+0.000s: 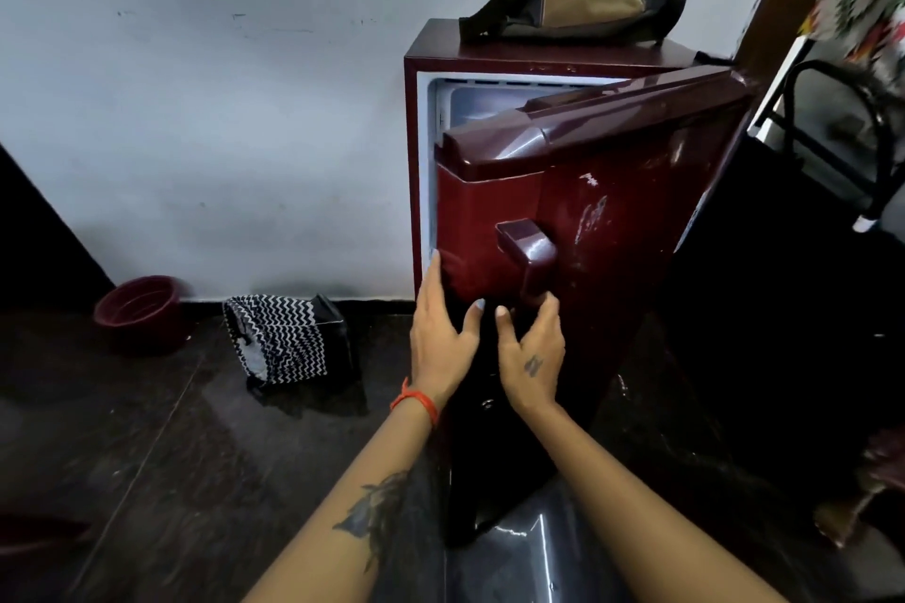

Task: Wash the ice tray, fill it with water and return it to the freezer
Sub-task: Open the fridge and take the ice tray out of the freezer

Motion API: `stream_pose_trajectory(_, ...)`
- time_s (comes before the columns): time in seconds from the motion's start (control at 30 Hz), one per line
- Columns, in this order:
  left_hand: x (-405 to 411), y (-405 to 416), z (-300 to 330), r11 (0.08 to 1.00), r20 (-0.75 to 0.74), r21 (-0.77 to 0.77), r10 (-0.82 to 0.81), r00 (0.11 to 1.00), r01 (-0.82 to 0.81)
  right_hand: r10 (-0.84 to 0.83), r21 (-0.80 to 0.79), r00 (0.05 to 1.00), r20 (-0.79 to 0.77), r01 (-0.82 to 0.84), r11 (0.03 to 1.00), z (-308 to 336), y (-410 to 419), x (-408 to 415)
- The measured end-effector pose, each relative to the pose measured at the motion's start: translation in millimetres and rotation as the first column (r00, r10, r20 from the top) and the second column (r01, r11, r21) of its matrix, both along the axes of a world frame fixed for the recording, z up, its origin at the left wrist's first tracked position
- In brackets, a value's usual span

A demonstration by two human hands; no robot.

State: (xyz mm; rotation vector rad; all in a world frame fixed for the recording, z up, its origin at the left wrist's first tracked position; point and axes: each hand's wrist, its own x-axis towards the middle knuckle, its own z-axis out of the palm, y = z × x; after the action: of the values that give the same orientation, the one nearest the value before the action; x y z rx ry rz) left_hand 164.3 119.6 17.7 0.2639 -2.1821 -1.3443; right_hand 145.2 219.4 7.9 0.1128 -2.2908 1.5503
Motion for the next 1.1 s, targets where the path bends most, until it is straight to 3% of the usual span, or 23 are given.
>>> stream_pose_trajectory(0.2,13,3,1,0.995,0.017,0.045,-0.086,0.996,0.085,-0.188,-0.051,0.979,-0.083,0.185,0.981,-4,0,22)
stream_pose_trajectory(0.37,21,1,4,0.988,0.034,0.041,-0.153,0.988,0.151,-0.234,-0.061,0.951,-0.204,0.226,0.972,0,-11,48)
stream_pose_trajectory(0.63,26,-7,12,0.964,0.038,0.134,-0.236,0.971,0.229,-0.048,0.189,0.912,-0.408,0.136,0.973,-6,-29,73)
stream_pose_trajectory(0.83,28,-13,15,0.945,0.056,0.181,-0.286,0.957,0.272,0.029,0.253,0.904,-0.426,0.088,0.964,-5,-42,75)
stream_pose_trajectory(1.1,29,-14,11,0.895,0.047,0.283,-0.372,0.927,0.345,-0.033,0.445,0.868,-0.495,0.286,0.849,-9,-44,65)
